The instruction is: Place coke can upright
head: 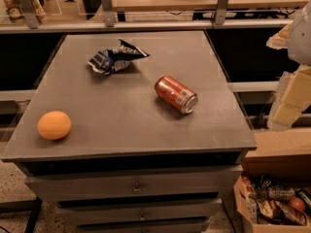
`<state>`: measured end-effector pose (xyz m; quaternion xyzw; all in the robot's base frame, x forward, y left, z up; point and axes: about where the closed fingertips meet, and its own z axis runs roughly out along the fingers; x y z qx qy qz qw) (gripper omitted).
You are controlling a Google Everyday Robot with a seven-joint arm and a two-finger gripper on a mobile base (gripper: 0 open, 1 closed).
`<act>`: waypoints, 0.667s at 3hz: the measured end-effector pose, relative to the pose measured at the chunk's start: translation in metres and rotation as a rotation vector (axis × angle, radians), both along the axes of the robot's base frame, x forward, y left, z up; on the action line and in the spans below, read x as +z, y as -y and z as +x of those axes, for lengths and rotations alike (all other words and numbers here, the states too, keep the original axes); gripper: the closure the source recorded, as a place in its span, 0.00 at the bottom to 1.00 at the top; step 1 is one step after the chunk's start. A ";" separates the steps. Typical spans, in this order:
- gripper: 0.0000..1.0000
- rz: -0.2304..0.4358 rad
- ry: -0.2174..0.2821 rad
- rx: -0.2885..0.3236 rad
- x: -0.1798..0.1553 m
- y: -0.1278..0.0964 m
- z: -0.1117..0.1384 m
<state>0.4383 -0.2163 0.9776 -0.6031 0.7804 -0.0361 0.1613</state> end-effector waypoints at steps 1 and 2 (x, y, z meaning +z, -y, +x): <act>0.00 0.000 0.000 0.000 0.000 0.000 0.000; 0.00 -0.004 -0.027 0.018 -0.012 -0.023 0.017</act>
Offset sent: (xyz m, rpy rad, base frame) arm 0.0415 0.0541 -0.0331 -0.0127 0.0913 0.0441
